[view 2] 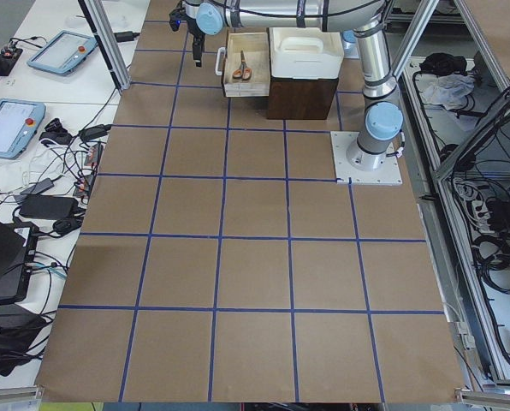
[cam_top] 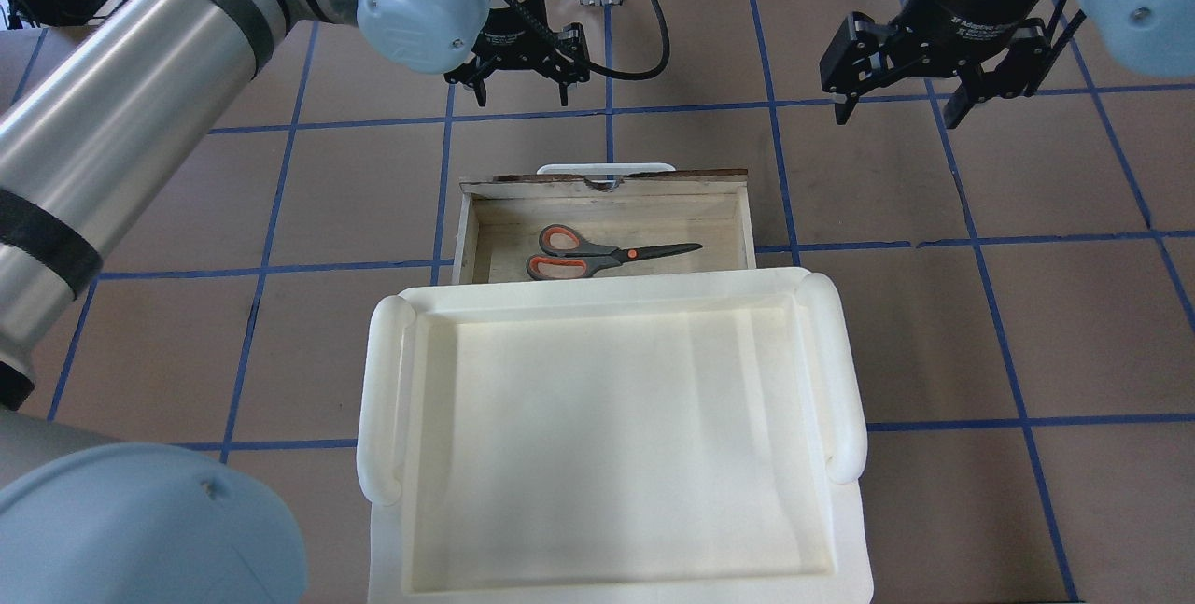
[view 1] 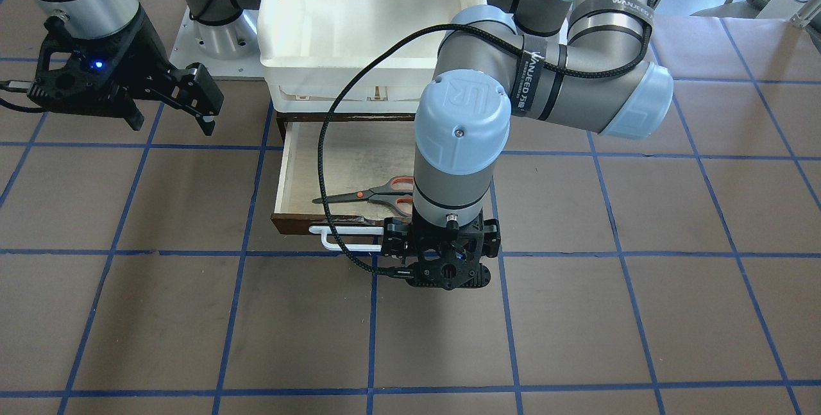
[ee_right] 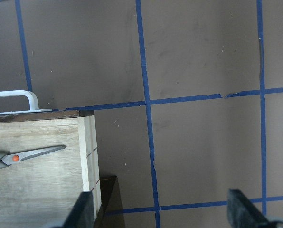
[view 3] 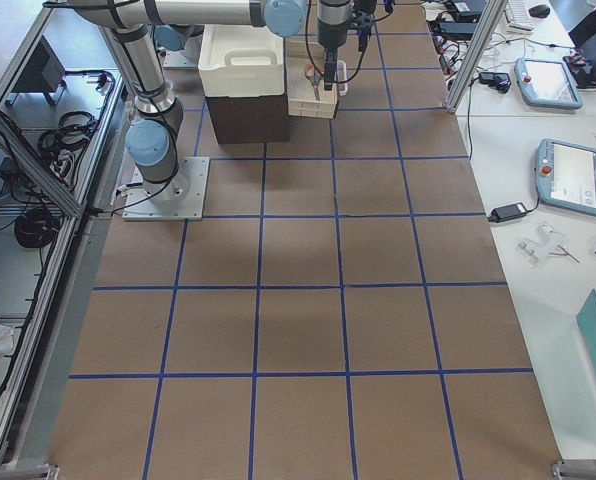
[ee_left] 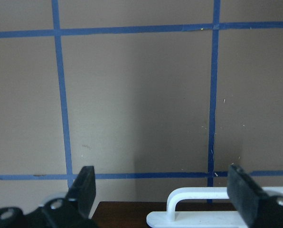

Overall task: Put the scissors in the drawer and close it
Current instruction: 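Swing the left gripper over to the drawer's far edge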

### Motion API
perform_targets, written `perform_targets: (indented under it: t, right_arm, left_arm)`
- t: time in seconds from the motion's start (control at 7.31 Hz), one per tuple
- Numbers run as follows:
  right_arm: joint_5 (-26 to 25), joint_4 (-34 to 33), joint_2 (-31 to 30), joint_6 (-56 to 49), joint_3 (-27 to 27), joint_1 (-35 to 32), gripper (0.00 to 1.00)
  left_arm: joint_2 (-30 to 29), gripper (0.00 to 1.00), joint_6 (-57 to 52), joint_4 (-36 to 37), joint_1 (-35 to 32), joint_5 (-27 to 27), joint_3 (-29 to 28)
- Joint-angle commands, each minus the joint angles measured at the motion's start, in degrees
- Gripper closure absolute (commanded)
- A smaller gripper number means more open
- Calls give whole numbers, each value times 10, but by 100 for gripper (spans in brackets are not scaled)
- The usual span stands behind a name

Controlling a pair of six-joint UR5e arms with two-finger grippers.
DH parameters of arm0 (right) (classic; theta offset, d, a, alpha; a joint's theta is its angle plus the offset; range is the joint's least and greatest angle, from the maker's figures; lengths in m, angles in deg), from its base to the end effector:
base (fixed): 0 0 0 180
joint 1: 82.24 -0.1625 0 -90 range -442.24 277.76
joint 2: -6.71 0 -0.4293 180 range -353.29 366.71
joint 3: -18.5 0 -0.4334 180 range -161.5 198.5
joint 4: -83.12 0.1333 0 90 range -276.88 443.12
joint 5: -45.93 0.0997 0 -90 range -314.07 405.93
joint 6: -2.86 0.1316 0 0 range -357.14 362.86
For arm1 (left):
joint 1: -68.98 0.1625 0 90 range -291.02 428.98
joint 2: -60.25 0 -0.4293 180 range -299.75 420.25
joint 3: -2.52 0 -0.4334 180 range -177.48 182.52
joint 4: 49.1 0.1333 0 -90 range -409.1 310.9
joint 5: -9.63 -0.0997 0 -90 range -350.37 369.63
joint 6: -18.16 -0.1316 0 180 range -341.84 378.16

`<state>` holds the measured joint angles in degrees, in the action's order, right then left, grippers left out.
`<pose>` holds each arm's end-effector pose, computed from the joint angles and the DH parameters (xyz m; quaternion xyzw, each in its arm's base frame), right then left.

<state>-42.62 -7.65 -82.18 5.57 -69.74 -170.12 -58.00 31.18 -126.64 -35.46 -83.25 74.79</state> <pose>0.1164 -0.5493 0.4676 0.0420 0.9990 -0.0123 0.0127 -0.3056 -0.6786 0.3336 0.0120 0.9995 -0.0224 0.0204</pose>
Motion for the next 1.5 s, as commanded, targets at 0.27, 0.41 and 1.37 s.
perform_targets:
  t: [0.27,0.41,1.37]
  right_arm:
    - [-1,1,-2,-3,-1,0,0]
    - [-1,2,-1,-2,-1,0,0]
    - [-2,-6,-1,7,-9,0,0]
  left_arm:
    - [-32,0,1,2,-9,15,4]
    - [-34,0,5,4,-10,17,4]
    - [-61,0,9,53,-28,19,18]
